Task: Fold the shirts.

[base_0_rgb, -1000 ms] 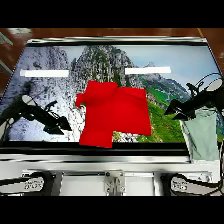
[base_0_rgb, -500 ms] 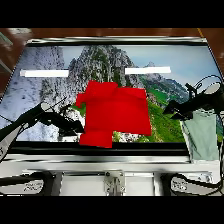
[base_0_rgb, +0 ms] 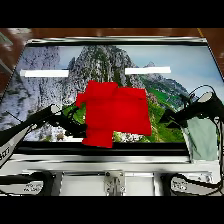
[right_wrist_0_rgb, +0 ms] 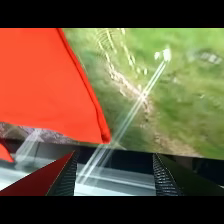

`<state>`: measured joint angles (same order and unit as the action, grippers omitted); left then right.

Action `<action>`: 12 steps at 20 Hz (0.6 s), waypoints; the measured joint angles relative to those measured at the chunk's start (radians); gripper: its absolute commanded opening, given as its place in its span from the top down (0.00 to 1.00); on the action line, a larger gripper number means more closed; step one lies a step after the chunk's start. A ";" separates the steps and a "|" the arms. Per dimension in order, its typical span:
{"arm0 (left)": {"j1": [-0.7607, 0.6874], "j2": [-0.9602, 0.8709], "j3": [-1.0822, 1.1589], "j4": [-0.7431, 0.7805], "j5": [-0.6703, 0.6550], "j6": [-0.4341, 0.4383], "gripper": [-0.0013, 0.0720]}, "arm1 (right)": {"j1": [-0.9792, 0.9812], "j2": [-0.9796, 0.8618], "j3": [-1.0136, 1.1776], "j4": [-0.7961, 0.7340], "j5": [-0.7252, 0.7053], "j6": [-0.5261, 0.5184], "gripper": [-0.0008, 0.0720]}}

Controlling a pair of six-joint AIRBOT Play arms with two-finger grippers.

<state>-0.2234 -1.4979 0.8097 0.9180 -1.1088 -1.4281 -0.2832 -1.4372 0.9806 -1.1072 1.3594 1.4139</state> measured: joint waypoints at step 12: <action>-0.005 0.047 0.045 0.047 -0.005 0.006 0.93 | 0.172 -0.082 -0.166 0.144 -0.217 -0.013 0.91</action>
<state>-0.2287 -1.4513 0.8551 0.9649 -1.1141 -1.4223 -0.1116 -1.5196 0.8143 -0.9634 1.1419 1.4010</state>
